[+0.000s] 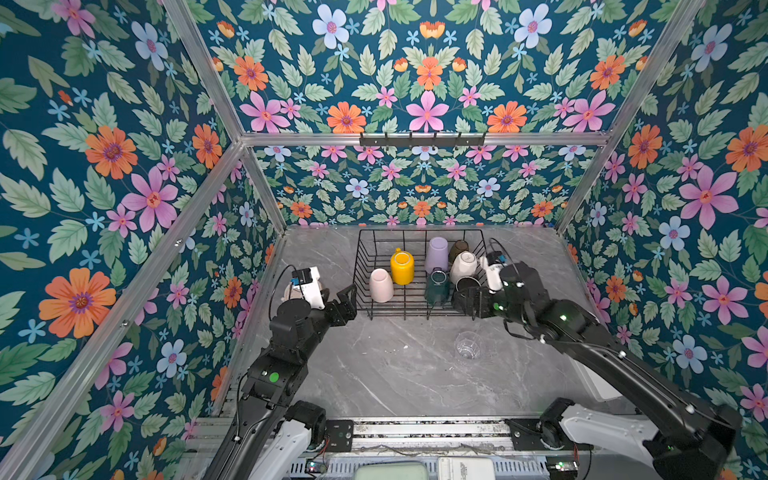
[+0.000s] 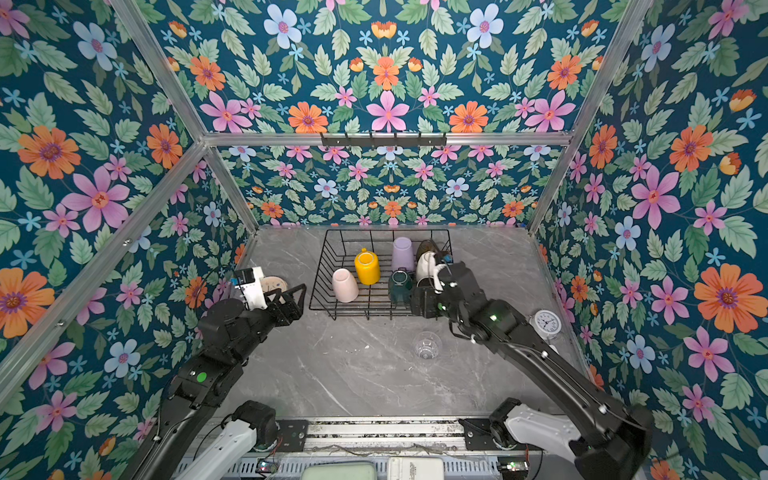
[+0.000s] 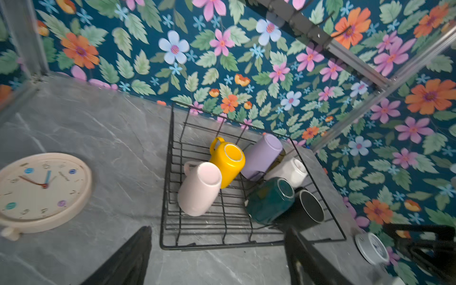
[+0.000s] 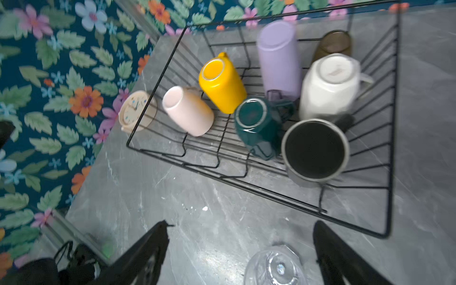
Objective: Load the cups into the dish rack
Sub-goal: 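Open the right gripper and lift it away from the pink mug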
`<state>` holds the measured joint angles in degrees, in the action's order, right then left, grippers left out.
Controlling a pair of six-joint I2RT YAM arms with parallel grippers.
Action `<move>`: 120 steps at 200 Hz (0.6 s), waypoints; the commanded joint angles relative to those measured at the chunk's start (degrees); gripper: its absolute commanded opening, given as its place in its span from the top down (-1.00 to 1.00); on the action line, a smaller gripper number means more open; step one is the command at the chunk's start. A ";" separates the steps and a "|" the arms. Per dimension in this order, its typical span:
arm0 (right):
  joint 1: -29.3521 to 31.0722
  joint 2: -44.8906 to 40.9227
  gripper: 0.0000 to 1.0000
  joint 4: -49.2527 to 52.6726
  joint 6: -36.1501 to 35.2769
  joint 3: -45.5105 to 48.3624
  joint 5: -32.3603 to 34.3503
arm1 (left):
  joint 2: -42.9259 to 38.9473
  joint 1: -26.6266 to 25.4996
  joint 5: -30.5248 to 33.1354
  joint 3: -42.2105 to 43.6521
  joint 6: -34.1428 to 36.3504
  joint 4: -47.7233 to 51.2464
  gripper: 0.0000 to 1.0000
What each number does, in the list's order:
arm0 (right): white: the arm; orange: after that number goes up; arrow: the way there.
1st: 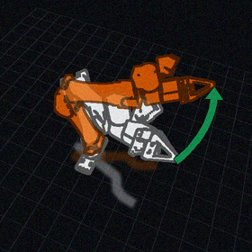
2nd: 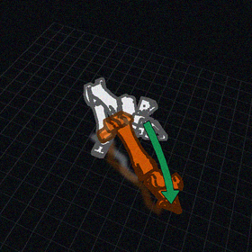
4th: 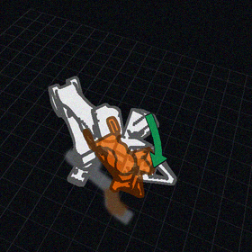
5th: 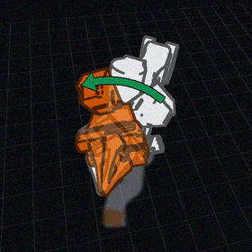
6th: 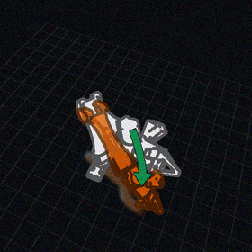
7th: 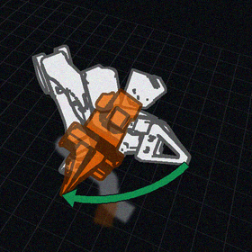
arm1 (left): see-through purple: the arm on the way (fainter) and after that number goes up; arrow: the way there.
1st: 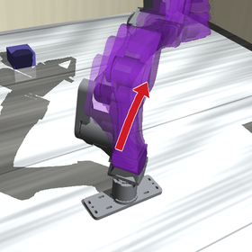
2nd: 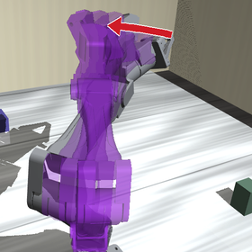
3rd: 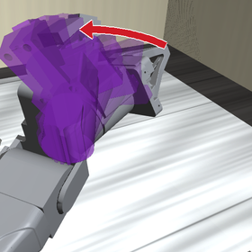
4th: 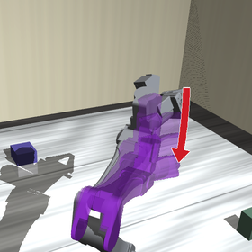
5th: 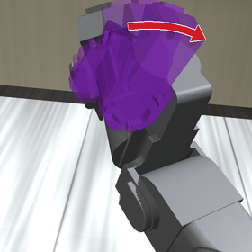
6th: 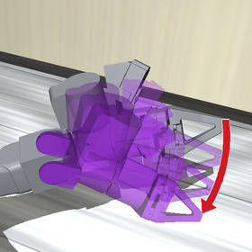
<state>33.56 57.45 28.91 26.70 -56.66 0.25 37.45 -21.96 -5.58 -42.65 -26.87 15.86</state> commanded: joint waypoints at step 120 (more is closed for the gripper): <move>-17.28 -13.83 -0.82 -0.81 6.76 14.16 -12.61 | 32.71 -39.34 8.95 -13.80 1.52 -0.12 -0.48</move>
<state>16.40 44.42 29.17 32.99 -42.85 -12.03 66.43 -57.82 -1.08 -54.33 -25.58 14.92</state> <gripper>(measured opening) 0.911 0.748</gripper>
